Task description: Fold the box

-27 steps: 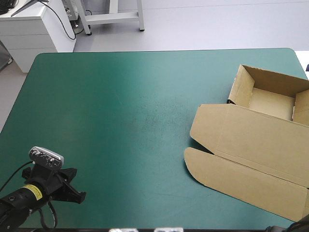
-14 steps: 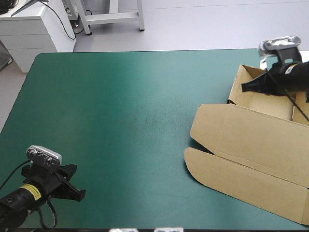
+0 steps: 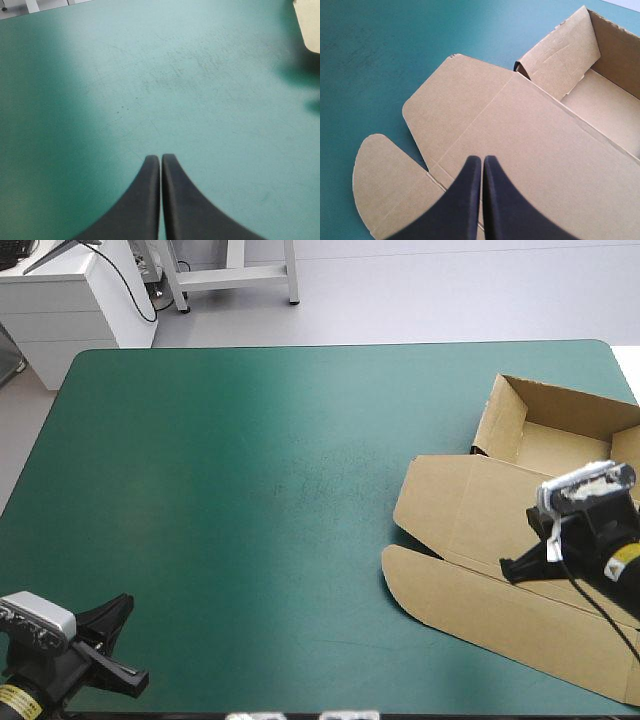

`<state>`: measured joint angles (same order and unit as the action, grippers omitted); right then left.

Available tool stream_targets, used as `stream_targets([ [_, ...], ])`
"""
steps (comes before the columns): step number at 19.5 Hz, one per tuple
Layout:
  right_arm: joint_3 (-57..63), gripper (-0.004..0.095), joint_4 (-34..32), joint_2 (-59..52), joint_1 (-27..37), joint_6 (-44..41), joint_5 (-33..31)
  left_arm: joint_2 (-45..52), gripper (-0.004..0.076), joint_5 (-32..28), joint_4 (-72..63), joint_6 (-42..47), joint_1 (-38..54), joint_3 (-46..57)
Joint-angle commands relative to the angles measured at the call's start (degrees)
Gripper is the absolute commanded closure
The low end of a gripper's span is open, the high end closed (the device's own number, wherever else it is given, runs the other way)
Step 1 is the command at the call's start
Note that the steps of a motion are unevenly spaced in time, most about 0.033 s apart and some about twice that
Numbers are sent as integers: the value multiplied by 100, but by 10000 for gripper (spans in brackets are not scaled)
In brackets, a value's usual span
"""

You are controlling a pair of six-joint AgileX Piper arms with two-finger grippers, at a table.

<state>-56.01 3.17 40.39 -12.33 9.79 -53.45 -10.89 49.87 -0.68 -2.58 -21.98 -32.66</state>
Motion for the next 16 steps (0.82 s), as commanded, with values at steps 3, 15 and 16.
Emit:
stream_targets([
  [3,1381,910,-16,-1349,-16,9,1519,393,731,-427,-14,99,-18,253],
  [15,3111,910,61,-3664,-16,9,1926,405,731,-1053,-30,99,-18,659],
  [16,3175,910,74,-3778,-16,-4,1898,405,731,-1053,-30,87,-18,659],
])
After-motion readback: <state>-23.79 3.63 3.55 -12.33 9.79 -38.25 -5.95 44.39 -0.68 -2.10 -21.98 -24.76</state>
